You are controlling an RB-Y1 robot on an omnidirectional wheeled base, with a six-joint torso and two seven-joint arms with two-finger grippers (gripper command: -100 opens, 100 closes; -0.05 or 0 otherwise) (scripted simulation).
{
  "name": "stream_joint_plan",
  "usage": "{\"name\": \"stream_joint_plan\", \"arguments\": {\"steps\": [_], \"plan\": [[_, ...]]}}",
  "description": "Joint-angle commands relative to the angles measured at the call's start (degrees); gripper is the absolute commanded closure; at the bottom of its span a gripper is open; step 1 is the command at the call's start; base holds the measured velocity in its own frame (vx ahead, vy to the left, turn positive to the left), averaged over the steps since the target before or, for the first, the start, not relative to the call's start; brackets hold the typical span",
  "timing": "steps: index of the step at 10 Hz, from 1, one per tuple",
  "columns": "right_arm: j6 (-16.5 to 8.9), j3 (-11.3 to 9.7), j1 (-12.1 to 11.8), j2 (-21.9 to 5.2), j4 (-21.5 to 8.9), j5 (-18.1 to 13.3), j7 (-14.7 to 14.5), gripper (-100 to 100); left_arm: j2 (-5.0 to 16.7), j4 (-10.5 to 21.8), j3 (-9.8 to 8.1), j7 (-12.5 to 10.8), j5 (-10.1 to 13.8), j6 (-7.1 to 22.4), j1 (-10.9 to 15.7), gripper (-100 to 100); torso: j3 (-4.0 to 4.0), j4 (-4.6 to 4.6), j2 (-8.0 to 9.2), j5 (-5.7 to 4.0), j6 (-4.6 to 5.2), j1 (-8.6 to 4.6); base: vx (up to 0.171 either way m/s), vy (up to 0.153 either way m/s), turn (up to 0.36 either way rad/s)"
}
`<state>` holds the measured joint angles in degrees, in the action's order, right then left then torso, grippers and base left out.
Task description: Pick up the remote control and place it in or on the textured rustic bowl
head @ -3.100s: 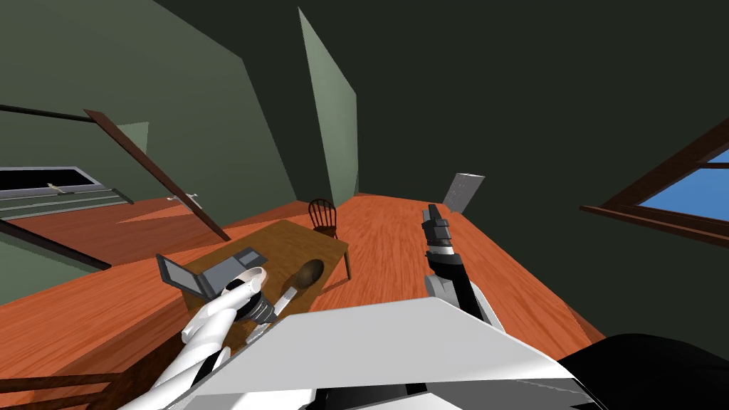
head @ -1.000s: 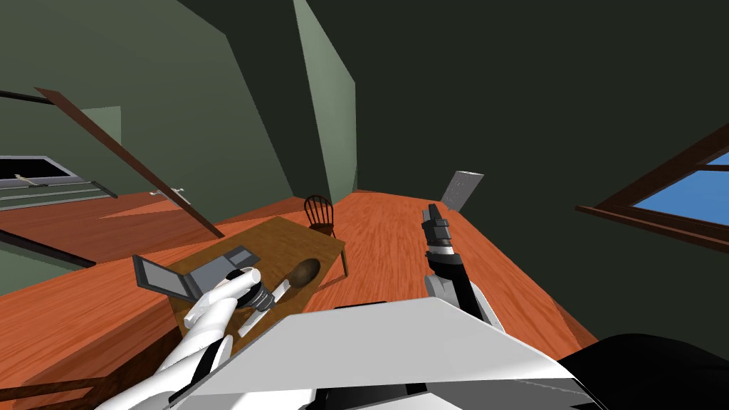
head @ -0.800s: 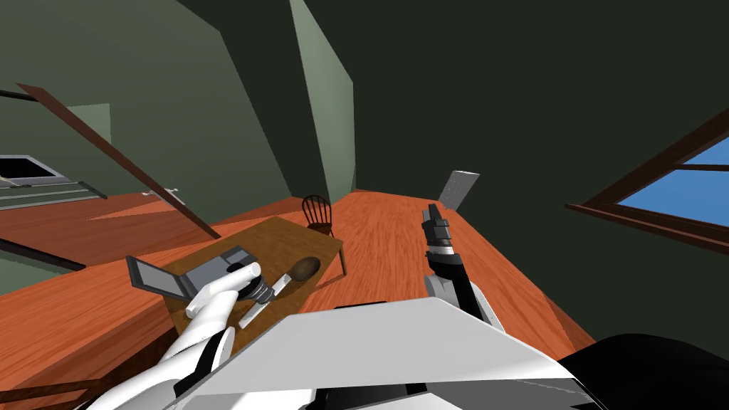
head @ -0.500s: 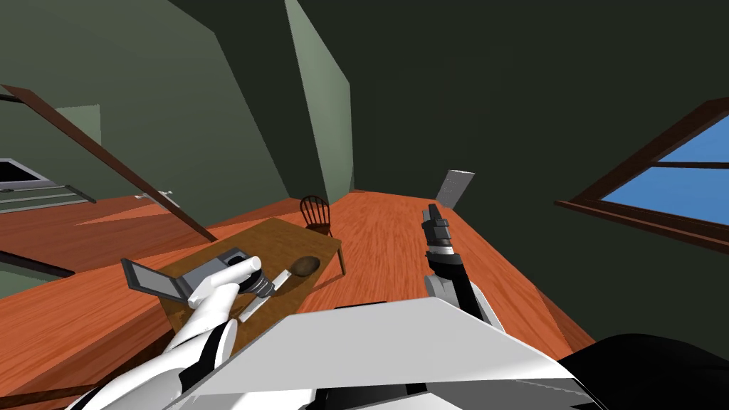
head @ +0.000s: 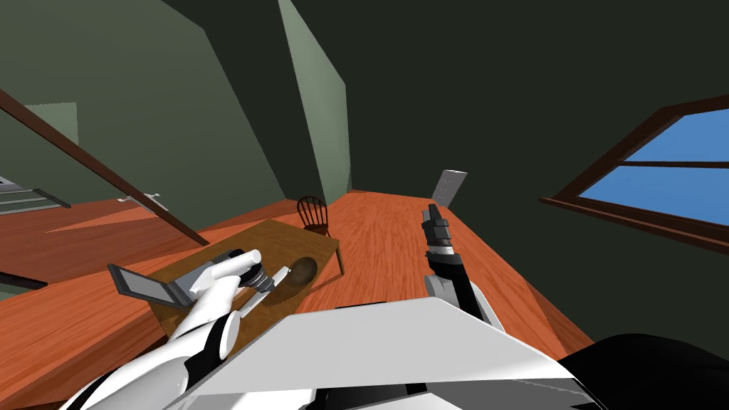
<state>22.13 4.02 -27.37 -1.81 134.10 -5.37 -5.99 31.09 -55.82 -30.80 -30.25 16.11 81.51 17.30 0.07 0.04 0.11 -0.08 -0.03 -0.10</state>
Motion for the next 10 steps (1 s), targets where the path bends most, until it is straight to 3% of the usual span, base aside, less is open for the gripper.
{"name": "stream_joint_plan", "arguments": {"steps": [1, 5, 7, 10], "plan": [[0.0, 0.0, 0.0, 0.0, 0.0, 0.0, 0.0, 0, 0.3, -0.7, -0.26, -0.9, -0.6, 2.0, 0.8, 100, 0.0, 0.0, 0.0, 0.0, 0.0, 0.0, -0.019, 0.006, -0.031], [0.0, 0.0, 0.0, 0.0, 0.0, 0.0, 0.0, 0, 1.4, -3.5, -0.98, -2.6, -1.5, 6.5, 2.1, 100, -0.15, -0.15, -0.15, 0.22, 0.15, -0.1, -0.018, -0.031, -0.064], [0.0, 0.0, 0.0, 0.0, 0.0, 0.0, 0.0, 0, 1.8, -4.5, -1.12, -2.8, -1.3, 7.4, 1.9, 100, -0.17, -0.15, -0.19, 0.16, 0.1, -0.17, 0.008, -0.042, -0.018], [0.0, 0.0, 0.0, 0.0, 0.0, 0.0, 0.0, 0, 2.5, -7.5, -1.29, -2.6, 1.5, 9.4, -1.3, 100, -0.44, -0.24, -0.68, 0.14, 0.1, -0.4, 0.138, -0.094, 0.016]]}}
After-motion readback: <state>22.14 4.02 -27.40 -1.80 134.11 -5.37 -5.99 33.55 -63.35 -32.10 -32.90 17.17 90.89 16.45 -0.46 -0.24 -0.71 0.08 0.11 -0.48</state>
